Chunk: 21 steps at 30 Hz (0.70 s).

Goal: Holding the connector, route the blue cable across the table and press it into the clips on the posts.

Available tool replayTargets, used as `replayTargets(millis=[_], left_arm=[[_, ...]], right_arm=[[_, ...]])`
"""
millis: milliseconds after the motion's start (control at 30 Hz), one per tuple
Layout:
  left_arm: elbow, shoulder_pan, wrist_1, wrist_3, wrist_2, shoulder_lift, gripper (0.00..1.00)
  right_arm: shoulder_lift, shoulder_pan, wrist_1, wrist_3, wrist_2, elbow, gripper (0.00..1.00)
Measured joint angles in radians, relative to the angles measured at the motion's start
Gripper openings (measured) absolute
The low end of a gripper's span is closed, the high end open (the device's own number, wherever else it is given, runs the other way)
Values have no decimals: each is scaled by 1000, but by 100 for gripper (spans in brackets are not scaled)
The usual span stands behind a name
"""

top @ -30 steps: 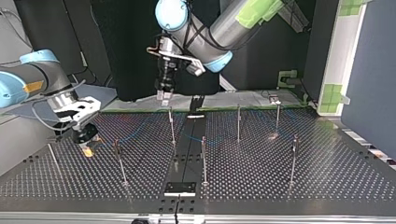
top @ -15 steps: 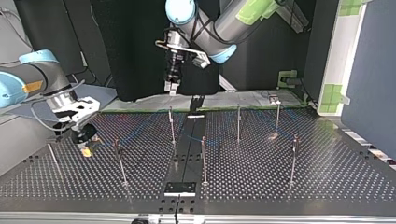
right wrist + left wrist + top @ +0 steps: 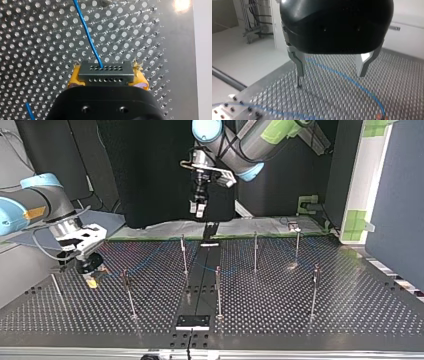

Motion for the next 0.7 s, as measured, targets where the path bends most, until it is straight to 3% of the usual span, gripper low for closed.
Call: replayTargets(millis=[300,700], left_arm=[[-79,37,79,-7,-69,0,100],[-180,90,180,-37,9,0,100]], right_arm=[[1,0,0,0,0,0,0],[3,-1,0,1,1,0,0]])
